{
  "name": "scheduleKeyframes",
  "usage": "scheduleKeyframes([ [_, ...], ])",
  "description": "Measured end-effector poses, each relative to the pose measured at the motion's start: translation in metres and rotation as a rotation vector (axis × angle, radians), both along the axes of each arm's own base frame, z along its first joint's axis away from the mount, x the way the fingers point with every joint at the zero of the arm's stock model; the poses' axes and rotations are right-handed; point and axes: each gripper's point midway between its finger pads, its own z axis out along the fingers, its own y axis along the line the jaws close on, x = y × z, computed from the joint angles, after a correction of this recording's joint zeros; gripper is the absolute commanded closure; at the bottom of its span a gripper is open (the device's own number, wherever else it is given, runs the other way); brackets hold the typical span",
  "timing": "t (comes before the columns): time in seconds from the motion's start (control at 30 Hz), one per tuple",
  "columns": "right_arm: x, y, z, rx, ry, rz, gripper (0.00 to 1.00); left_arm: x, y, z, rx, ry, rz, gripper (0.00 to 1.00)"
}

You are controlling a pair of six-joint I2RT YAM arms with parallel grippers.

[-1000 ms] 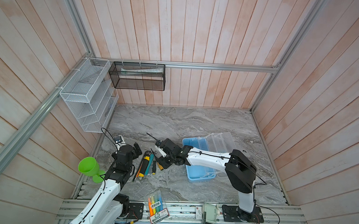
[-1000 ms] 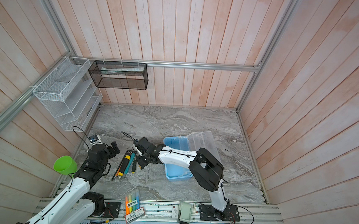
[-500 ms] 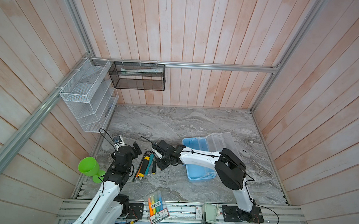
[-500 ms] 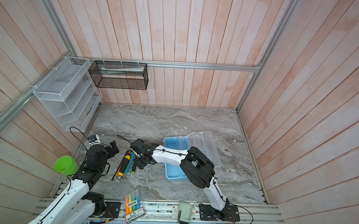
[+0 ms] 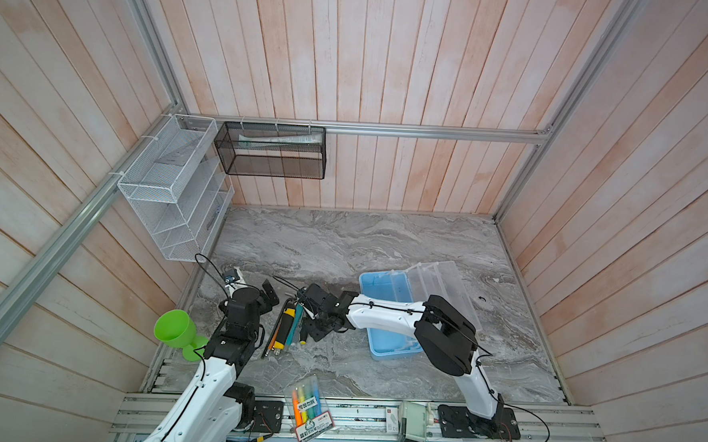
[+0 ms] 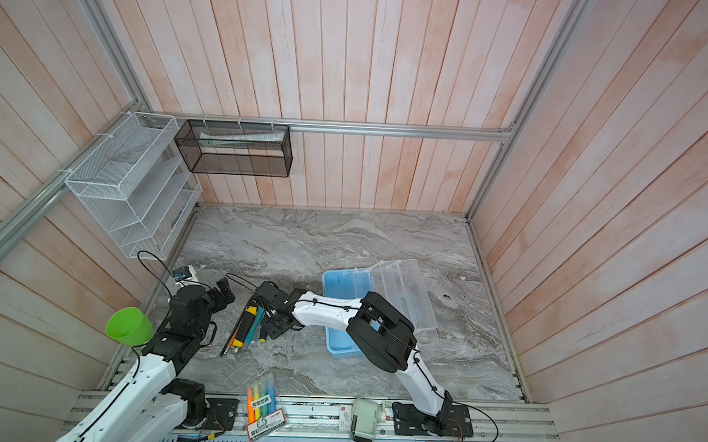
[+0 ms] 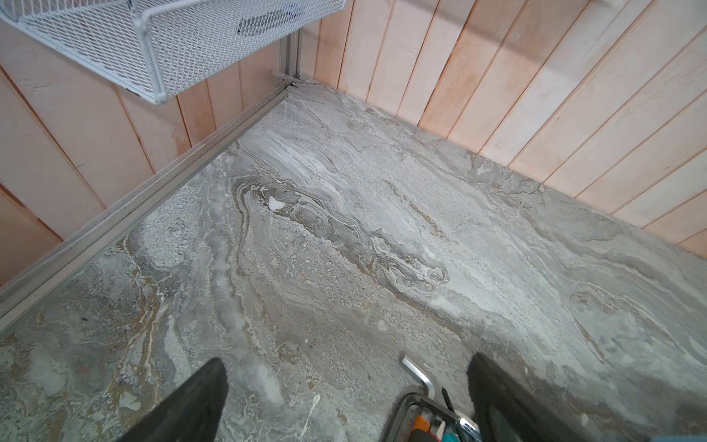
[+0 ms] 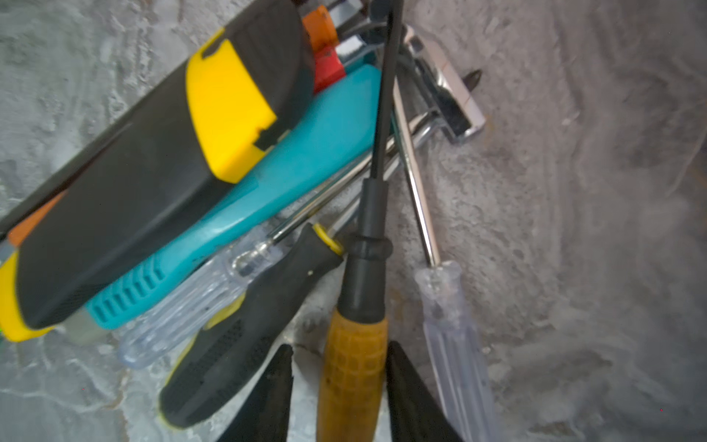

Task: Pack the tool kit
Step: 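Grasp the yellow-handled screwdriver from the tool pile with the right gripper, then carry the yellow-handled screwdriver over the open blue box with the right gripper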

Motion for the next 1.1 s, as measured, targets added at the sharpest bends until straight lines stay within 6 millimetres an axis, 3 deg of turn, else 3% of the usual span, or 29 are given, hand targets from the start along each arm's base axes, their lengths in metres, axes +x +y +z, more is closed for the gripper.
scheduleKeyframes([
  [0.4,0.006,0.002,0.000,0.001,-0.009,-0.039,0.81,0.000,0.000,-0.001,0.001,0.004,0.001,0.00],
  [0.47,0.007,0.002,0.000,0.000,-0.010,-0.042,0.88,0.000,0.000,-0.001,0.001,0.005,0.000,0.00],
  [0.7,0.012,-0.001,0.003,0.003,-0.015,-0.053,0.94,0.001,0.000,-0.010,0.006,0.036,0.000,0.00],
  [1.1,0.007,-0.008,0.069,0.133,-0.039,-0.030,0.99,0.002,0.000,-0.014,0.007,0.052,0.000,0.00],
])
